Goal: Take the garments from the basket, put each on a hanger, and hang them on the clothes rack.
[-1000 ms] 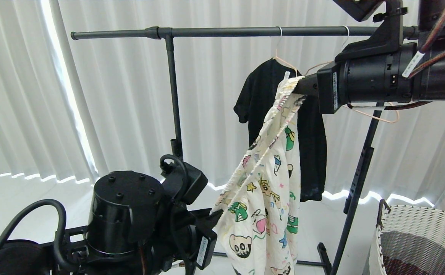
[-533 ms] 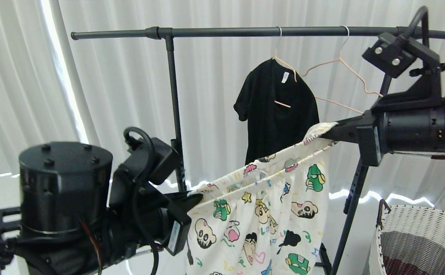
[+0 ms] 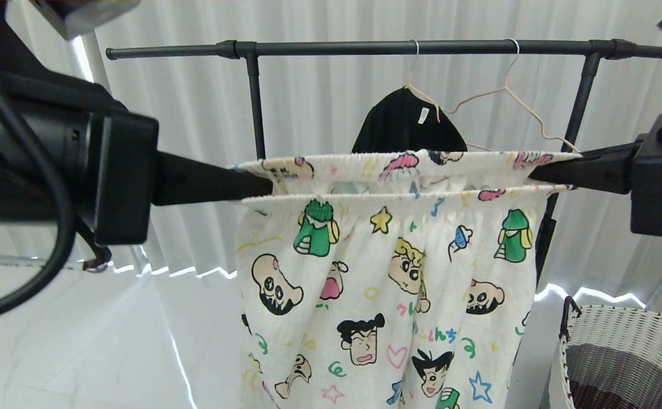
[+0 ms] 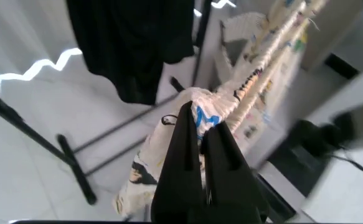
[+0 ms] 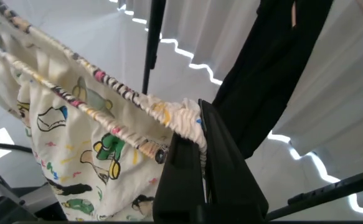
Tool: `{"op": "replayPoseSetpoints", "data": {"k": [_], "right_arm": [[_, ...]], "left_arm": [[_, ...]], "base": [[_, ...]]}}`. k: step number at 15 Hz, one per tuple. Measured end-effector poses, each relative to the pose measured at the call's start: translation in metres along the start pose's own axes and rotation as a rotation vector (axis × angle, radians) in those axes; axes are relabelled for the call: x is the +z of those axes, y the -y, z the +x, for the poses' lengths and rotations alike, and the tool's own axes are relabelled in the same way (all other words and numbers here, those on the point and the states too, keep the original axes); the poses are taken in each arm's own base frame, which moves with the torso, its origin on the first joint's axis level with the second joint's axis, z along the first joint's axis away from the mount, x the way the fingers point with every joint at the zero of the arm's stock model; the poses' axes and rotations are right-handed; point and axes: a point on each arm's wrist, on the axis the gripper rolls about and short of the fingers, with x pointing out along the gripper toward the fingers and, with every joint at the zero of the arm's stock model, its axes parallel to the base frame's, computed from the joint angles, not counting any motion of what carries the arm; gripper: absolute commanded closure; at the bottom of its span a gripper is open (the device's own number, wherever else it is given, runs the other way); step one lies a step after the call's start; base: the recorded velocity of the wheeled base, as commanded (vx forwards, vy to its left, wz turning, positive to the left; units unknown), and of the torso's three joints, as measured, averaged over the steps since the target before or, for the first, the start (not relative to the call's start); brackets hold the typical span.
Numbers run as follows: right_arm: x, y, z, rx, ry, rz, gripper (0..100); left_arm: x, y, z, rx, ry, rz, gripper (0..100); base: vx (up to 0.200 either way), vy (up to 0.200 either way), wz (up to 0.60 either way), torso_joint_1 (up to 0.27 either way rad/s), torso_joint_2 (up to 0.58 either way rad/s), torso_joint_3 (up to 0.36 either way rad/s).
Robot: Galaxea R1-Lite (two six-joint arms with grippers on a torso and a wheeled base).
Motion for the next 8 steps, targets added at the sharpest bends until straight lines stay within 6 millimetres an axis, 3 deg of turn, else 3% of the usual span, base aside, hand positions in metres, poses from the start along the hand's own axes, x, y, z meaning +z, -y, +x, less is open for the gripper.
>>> {"op": "replayPoseSetpoints", "data": {"k": [4, 8], "right_arm": [[0.024, 0.001, -0.021, -0.006, 0.066, -0.006, 100], [0.032, 0.001, -0.025, -0.005, 0.1, -0.01, 100]], "left_arm": [[0.008, 0.001, -0.013, 0.104, 0.061, 0.147, 100], [0.004, 0.01, -0.032, 0.072, 0.098, 0.199, 100]], "base": [[0.0, 0.0, 0.0, 0.0, 0.0, 0.0], [0.0, 0.0, 0.0, 0.0, 0.0, 0.0]]}}
